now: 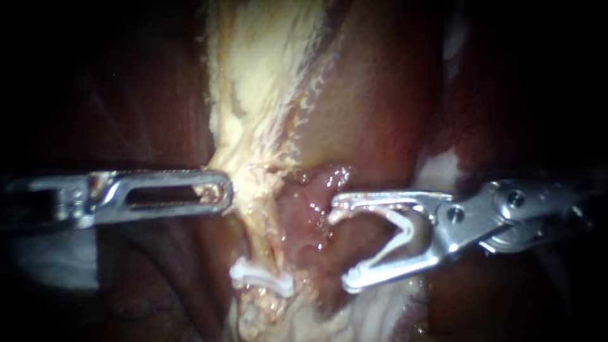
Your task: Clipping third clip left tube
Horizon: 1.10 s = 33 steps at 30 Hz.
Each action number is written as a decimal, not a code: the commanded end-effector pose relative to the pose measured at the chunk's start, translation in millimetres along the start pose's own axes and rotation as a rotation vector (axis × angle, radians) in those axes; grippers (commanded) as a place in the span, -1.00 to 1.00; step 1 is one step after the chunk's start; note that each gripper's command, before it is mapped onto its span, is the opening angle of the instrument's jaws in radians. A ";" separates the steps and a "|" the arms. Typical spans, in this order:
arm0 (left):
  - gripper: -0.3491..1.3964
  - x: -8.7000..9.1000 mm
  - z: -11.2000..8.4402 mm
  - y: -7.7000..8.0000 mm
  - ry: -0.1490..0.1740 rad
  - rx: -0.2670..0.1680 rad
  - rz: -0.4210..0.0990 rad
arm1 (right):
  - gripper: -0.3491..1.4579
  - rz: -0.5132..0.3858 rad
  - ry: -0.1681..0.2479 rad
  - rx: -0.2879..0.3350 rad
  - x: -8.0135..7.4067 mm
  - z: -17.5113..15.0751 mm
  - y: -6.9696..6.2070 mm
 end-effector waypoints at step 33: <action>-1.00 0.8 -2.3 -2.3 -0.012 0.012 -0.009 | 0.05 0.074 -0.053 0.029 -6.0 9.5 4.2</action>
